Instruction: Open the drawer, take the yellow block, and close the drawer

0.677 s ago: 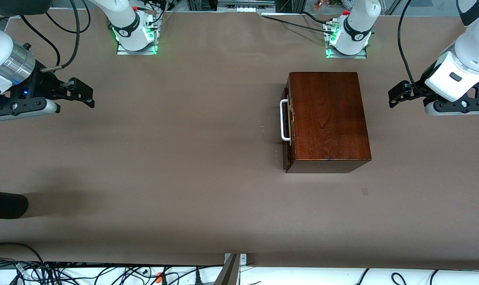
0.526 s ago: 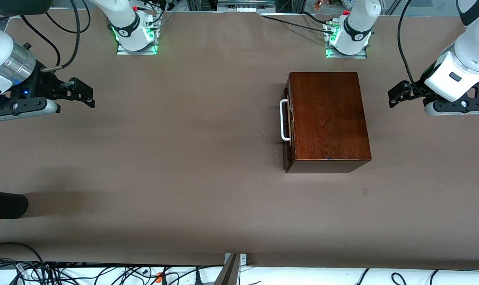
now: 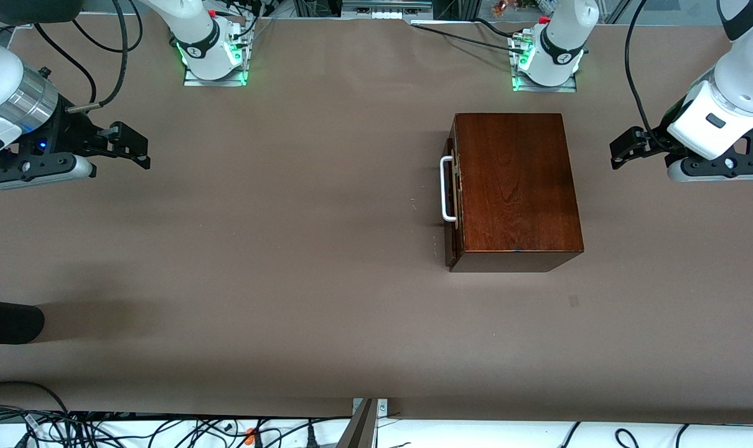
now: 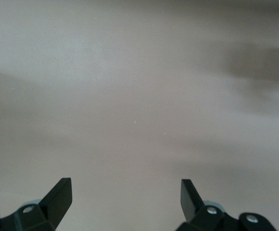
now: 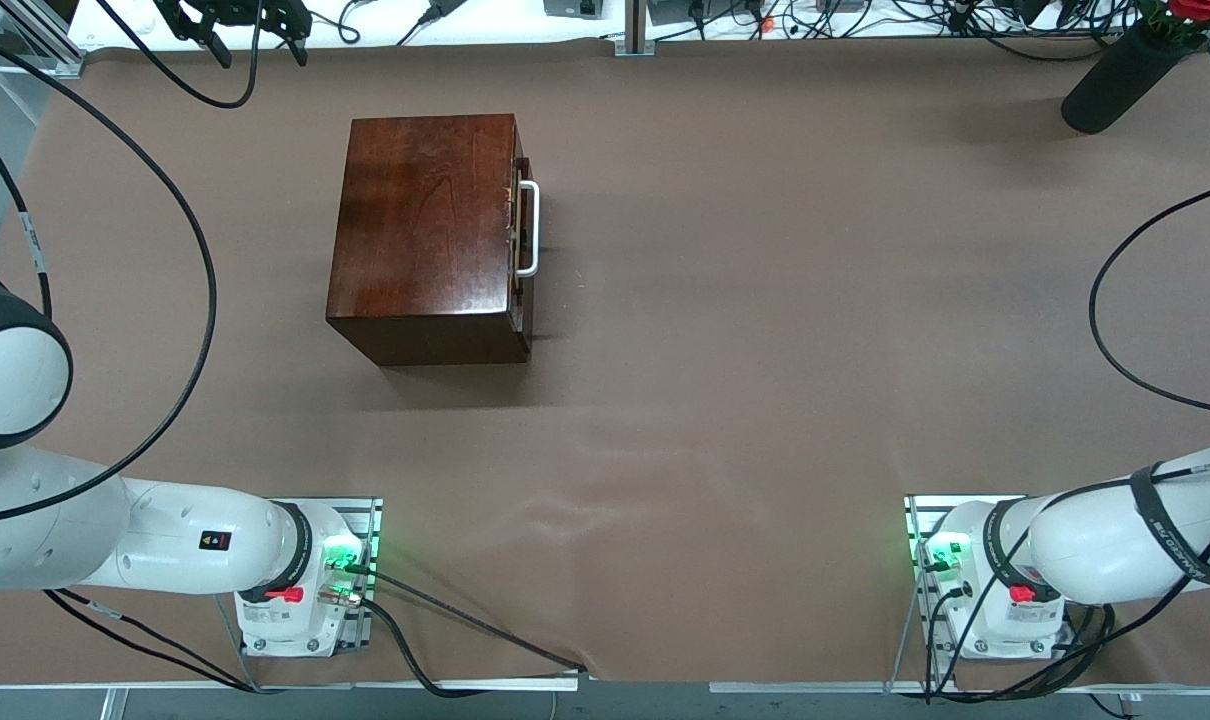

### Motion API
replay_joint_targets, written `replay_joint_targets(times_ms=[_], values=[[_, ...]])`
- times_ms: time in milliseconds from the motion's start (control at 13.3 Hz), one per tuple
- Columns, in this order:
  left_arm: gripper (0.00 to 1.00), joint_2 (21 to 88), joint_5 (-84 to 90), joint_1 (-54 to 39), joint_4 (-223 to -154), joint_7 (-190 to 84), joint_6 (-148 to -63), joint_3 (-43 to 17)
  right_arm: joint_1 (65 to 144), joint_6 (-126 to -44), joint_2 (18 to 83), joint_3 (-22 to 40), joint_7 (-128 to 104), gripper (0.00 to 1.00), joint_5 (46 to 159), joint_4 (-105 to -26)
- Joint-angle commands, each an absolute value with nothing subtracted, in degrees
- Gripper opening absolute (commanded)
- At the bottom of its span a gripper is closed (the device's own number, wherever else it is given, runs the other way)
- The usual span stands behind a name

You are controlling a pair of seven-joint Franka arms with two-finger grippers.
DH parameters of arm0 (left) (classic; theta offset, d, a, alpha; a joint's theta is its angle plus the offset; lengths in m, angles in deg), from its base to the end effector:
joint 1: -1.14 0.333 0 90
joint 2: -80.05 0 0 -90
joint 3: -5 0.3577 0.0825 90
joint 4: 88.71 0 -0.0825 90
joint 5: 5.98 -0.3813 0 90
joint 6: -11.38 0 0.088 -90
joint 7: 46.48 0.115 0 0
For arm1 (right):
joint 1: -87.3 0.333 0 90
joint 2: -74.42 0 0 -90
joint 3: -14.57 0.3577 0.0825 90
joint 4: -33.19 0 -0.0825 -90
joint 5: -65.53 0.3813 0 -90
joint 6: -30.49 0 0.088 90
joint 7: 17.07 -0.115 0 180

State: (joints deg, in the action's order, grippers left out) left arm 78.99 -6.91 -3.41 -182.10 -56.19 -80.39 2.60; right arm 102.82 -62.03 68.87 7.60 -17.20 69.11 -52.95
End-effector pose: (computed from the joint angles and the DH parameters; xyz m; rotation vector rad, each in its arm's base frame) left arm 0.5543 -0.0655 0.6228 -3.1179 -0.0737 0.0687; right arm 0.5815 0.0984 0.6391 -3.0817 -0.2243 -0.0175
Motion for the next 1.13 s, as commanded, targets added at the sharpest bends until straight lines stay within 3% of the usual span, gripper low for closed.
replay_joint_targets(times_ms=[0,602,827,1053], values=[[1.00,78.7,-6.9,-3.3,-180.6,-56.5,-78.6,2.3,103.0,-61.5,69.2,7.8,-18.0,1.00,68.5,-52.4],[1.00,78.2,-5.8,-4.7,-180.4,-56.8,-69.1,-0.4,102.8,-61.4,69.2,7.4,-17.6,1.00,68.4,-52.4],[1.00,74.3,-5.5,-4.7,-180.2,-56.9,-66.7,-5.8,102.8,-61.5,69.2,7.4,-17.8,1.00,68.4,-52.4],[1.00,68.6,1.9,-5.6,-178.0,-56.2,-68.7,-7.0,102.8,-61.4,69.1,7.4,-17.6,1.00,68.5,-52.4]])
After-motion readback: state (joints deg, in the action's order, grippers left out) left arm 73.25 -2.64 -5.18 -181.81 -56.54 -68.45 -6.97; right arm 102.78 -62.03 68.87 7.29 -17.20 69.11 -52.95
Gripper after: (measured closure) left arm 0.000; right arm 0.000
